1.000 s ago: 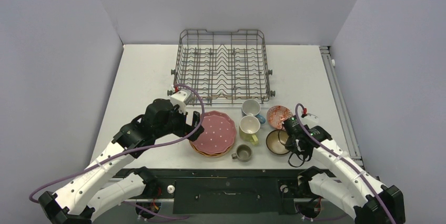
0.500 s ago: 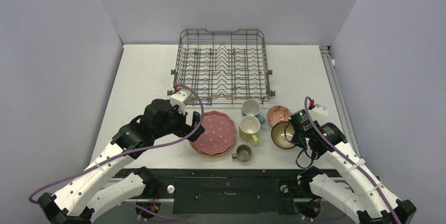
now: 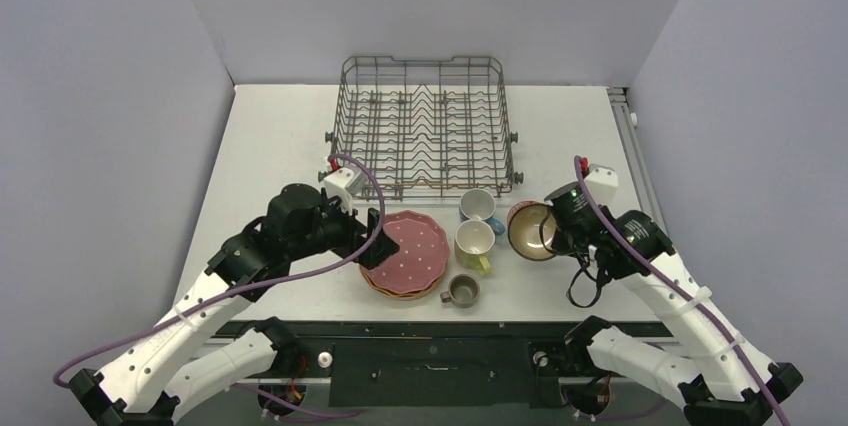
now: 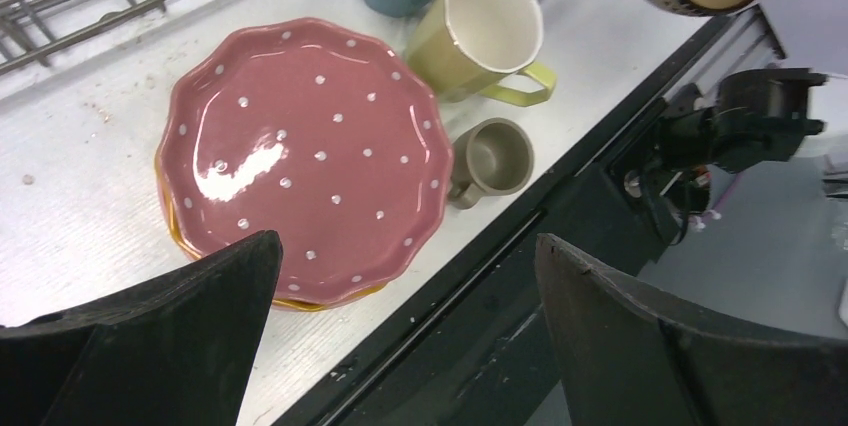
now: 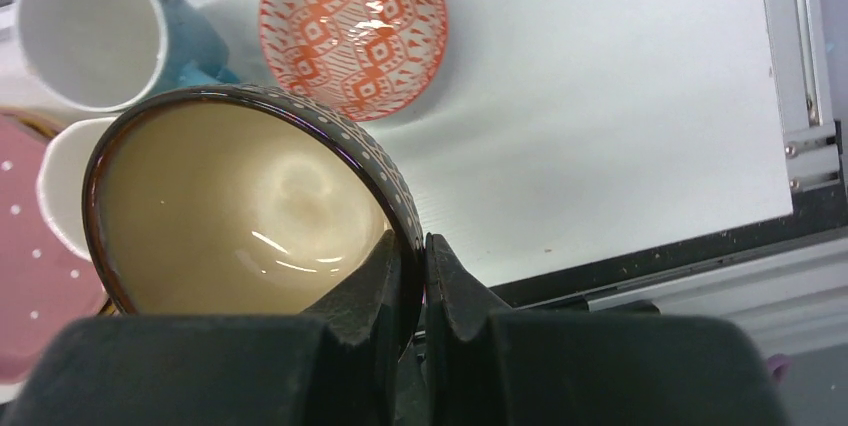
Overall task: Load the mixed dishes into the dish rack
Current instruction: Pick up the bowl from the center of the board.
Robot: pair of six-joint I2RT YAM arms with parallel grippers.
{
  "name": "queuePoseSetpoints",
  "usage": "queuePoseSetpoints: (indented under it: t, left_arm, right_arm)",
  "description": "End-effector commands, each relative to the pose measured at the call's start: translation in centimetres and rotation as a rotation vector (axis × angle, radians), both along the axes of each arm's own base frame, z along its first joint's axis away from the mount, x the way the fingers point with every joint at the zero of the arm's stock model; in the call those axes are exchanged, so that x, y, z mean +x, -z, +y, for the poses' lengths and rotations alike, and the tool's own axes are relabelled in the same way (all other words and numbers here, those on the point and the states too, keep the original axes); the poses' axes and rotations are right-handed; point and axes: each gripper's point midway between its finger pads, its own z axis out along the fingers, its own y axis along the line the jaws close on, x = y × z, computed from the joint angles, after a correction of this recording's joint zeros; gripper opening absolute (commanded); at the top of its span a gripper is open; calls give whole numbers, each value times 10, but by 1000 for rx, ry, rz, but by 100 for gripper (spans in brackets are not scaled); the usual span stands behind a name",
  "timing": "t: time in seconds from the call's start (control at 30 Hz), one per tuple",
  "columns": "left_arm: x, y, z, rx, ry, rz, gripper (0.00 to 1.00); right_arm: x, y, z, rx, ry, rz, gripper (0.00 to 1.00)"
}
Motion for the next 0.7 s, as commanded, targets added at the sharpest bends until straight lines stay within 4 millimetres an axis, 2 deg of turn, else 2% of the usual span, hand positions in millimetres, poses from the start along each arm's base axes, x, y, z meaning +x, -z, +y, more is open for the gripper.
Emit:
queuePoseSetpoints:
  t: [0.0,0.07,0.17,0.33,0.5,0.67]
  left_arm:
    - [-3,-55,-16,-158,36,-57,96]
    - [-5,-62,-18,-185,37,-46,96]
    - [-9,-69,-21,-220,45,-31,96]
    - [-11,-78,-22,-264,27,-7,96]
    - [-11,-80,-22,-288,6,19,96]
    - [-7,-76,-22,-285,-18,31,96]
  right_arm:
    - [26,-42,25,18,-78,-133,0]
    - [30,-50,43,-3,-145,-148,0]
    - [36,-63,59,-58,-187,-184,0]
    - [43,-75,105,-56,-294,-210,0]
    - [46,-87,141,-32,-362,-242,0]
    - [45,-95,165,-5,-411,-260,0]
